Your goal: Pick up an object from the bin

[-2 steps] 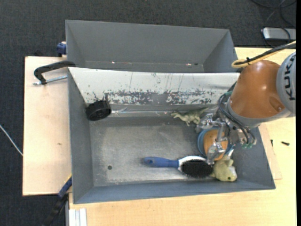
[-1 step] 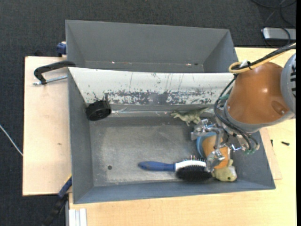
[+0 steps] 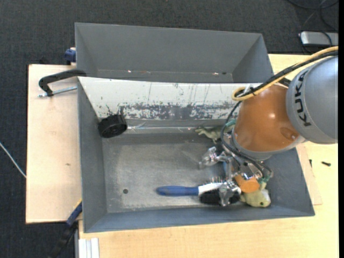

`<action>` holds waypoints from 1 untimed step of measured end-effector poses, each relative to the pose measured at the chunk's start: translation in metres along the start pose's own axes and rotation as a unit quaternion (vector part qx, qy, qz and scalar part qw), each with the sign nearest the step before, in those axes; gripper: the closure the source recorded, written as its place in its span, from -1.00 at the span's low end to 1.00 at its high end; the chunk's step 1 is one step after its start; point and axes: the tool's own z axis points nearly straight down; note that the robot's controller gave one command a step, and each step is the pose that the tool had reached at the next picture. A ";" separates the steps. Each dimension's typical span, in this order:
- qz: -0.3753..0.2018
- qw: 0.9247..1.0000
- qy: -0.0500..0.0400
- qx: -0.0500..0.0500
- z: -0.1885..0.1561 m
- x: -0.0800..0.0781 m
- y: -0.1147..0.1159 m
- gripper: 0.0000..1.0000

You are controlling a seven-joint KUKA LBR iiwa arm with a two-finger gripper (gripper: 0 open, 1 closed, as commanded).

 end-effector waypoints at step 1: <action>0.001 1.000 -0.005 0.002 -0.002 -0.001 -0.001 1.00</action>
Offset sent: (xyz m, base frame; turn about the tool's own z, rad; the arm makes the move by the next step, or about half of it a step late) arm 0.0000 0.0000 0.0000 0.0000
